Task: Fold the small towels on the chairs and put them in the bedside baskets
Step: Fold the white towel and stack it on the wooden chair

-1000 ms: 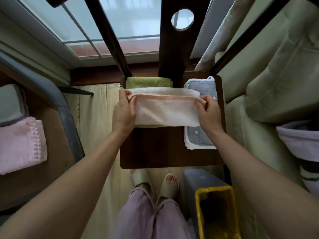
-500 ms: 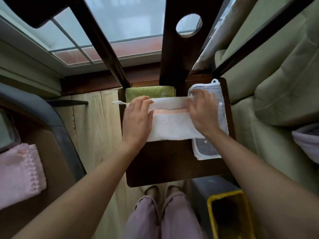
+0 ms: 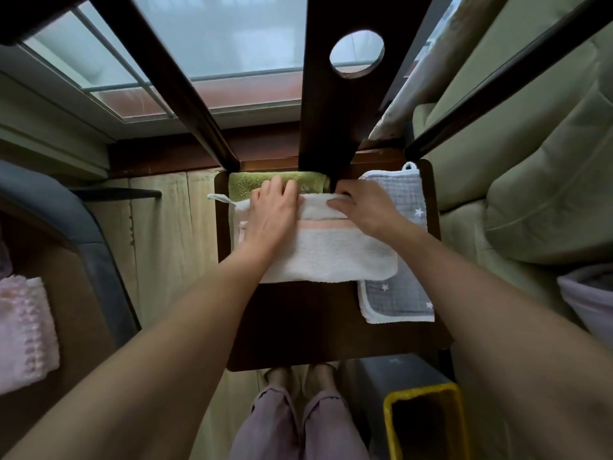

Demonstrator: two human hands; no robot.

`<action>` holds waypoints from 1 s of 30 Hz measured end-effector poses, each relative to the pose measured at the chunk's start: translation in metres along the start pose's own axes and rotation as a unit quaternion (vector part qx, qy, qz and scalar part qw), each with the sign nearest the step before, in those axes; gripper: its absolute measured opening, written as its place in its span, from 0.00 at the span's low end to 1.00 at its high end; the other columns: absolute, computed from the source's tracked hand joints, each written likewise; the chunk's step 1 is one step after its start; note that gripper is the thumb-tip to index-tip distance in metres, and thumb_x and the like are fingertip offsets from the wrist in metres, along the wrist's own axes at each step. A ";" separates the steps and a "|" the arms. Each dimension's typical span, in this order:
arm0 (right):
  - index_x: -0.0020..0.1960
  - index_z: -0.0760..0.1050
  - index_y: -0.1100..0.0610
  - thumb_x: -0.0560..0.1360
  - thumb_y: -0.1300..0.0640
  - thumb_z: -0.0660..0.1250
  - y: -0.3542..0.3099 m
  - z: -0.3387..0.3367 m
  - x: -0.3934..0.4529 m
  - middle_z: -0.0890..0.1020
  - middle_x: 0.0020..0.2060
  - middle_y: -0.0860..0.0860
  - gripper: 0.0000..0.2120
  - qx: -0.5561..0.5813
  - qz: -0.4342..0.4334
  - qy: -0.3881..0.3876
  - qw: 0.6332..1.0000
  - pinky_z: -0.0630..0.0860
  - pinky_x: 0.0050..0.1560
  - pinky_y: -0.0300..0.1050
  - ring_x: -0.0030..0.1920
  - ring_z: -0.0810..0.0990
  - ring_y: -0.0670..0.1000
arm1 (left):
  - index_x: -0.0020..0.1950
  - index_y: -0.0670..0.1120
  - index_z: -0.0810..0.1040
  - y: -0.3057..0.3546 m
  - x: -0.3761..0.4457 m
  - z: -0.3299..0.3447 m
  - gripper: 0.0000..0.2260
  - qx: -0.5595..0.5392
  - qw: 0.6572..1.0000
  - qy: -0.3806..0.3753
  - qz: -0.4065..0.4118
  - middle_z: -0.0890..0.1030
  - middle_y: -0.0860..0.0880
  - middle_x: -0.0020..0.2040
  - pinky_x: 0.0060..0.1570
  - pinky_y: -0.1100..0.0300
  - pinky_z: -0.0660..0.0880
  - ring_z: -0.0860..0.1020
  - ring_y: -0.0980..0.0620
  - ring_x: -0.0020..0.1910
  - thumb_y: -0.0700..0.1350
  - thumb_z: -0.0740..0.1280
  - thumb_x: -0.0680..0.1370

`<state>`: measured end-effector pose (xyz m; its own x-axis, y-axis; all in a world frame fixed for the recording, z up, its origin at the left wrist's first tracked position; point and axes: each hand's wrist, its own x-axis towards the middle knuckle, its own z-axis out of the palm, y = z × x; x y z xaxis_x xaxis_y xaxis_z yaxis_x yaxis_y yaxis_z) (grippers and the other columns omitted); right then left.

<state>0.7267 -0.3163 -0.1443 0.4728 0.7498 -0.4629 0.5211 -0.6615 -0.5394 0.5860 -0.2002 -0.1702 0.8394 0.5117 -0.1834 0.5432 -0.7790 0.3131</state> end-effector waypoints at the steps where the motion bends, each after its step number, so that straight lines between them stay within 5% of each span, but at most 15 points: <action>1: 0.46 0.75 0.56 0.79 0.51 0.64 0.008 0.000 -0.003 0.77 0.38 0.51 0.09 -0.003 0.004 0.022 1.000 0.66 0.44 0.46 0.44 0.76 0.54 | 0.56 0.43 0.71 -0.002 -0.003 0.002 0.12 0.000 1.000 0.005 -0.004 0.66 0.47 0.48 0.51 0.55 0.60 0.64 0.48 0.47 0.48 0.52 0.84; 4: 0.43 0.75 0.52 0.78 0.50 0.65 0.033 -0.004 -0.019 0.76 0.37 0.46 0.07 0.027 0.030 0.102 0.994 0.71 0.47 0.50 0.45 0.75 0.53 | 0.54 0.43 0.70 -0.004 -0.007 0.005 0.12 0.018 1.000 0.011 -0.019 0.65 0.47 0.48 0.50 0.54 0.61 0.64 0.48 0.46 0.49 0.52 0.84; 8: 0.38 0.72 0.53 0.79 0.52 0.65 0.047 -0.010 -0.032 0.73 0.32 0.45 0.12 0.041 0.055 0.136 0.988 0.64 0.39 0.44 0.34 0.71 0.44 | 0.54 0.43 0.71 -0.001 -0.005 0.007 0.15 0.037 0.999 0.013 -0.014 0.68 0.46 0.48 0.49 0.54 0.60 0.64 0.48 0.46 0.51 0.50 0.83; 13: 0.56 0.74 0.58 0.79 0.53 0.64 0.039 0.001 -0.048 0.75 0.51 0.53 0.10 -0.026 0.028 0.264 0.964 0.70 0.53 0.45 0.52 0.72 0.52 | 0.58 0.45 0.74 -0.007 -0.022 -0.010 0.14 0.024 0.997 0.065 0.027 0.74 0.44 0.57 0.60 0.52 0.59 0.70 0.44 0.57 0.53 0.57 0.82; 16: 0.60 0.74 0.59 0.79 0.54 0.64 0.031 0.007 -0.059 0.77 0.54 0.55 0.13 -0.088 -0.060 0.158 0.982 0.67 0.55 0.47 0.55 0.74 0.55 | 0.57 0.48 0.75 -0.015 -0.038 -0.023 0.14 0.036 0.994 0.015 0.103 0.77 0.49 0.54 0.58 0.54 0.60 0.73 0.46 0.56 0.54 0.57 0.81; 19: 0.66 0.71 0.58 0.81 0.52 0.59 0.025 0.011 -0.060 0.74 0.62 0.54 0.16 -0.151 -0.077 0.067 0.983 0.64 0.61 0.49 0.60 0.70 0.55 | 0.56 0.49 0.76 -0.022 -0.048 -0.024 0.12 0.062 0.994 -0.022 0.091 0.77 0.50 0.53 0.58 0.55 0.60 0.73 0.48 0.55 0.54 0.59 0.81; 25: 0.55 0.74 0.57 0.82 0.53 0.58 0.021 0.002 -0.055 0.75 0.52 0.51 0.10 -0.149 -0.050 0.065 0.985 0.64 0.57 0.47 0.54 0.71 0.52 | 0.52 0.44 0.76 -0.022 -0.047 -0.025 0.14 0.038 0.998 -0.011 0.048 0.75 0.47 0.48 0.56 0.54 0.63 0.72 0.47 0.48 0.50 0.55 0.83; 30: 0.52 0.73 0.59 0.82 0.56 0.58 0.012 0.000 -0.050 0.77 0.42 0.52 0.08 -0.112 -0.061 0.174 0.976 0.66 0.53 0.51 0.43 0.73 0.53 | 0.49 0.45 0.74 -0.022 -0.040 -0.041 0.20 0.009 0.998 0.058 0.018 0.76 0.49 0.44 0.49 0.52 0.67 0.72 0.49 0.37 0.55 0.48 0.83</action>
<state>0.7091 -0.3620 -0.1281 0.5903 0.7988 -0.1160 0.7128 -0.5833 -0.3894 0.5403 -0.1888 -0.1316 0.8511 0.5212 -0.0634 0.5143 -0.8033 0.3003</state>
